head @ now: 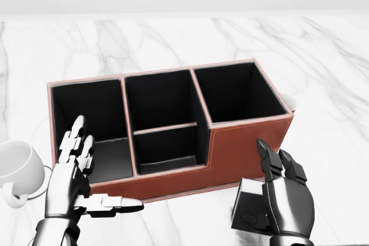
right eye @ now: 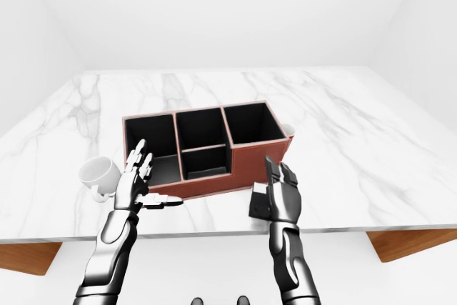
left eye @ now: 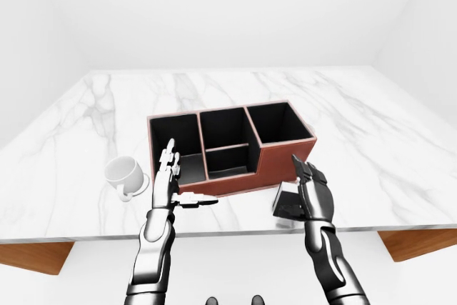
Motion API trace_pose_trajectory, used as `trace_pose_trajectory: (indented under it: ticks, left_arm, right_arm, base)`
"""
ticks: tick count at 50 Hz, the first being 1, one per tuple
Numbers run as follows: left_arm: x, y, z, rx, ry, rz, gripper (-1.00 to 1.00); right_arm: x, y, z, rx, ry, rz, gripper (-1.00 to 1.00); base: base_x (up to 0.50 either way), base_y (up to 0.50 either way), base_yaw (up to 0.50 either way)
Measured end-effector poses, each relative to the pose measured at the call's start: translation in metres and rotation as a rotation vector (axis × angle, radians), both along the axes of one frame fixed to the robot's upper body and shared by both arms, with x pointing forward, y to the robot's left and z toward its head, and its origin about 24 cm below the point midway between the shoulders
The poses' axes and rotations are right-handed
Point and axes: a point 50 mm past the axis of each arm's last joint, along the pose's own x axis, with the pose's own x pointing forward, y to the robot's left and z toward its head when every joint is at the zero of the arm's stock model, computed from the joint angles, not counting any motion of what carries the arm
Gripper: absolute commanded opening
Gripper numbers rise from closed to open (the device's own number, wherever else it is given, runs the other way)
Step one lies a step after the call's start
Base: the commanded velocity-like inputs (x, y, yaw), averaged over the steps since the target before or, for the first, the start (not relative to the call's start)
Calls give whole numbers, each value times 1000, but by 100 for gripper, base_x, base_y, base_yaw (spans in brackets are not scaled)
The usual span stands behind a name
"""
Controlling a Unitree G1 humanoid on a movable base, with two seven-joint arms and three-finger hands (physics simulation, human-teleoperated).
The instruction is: Pick up the book and place it in the right compartment of the caddy.
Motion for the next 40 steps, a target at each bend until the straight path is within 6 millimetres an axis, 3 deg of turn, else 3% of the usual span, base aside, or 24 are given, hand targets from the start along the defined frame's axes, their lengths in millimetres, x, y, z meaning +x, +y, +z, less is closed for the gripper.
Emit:
trace_pose_trajectory:
  ticks: [1,40]
  left_arm:
    - [0,0,0,0,0,1,100]
    - [1,1,0,2,-1,14,100]
  right_arm:
    - [1,0,0,-2,0,0,-100]
    - [-14,3,3,37,15,70,-100]
  base:
    - [0,0,0]
    - [0,0,0]
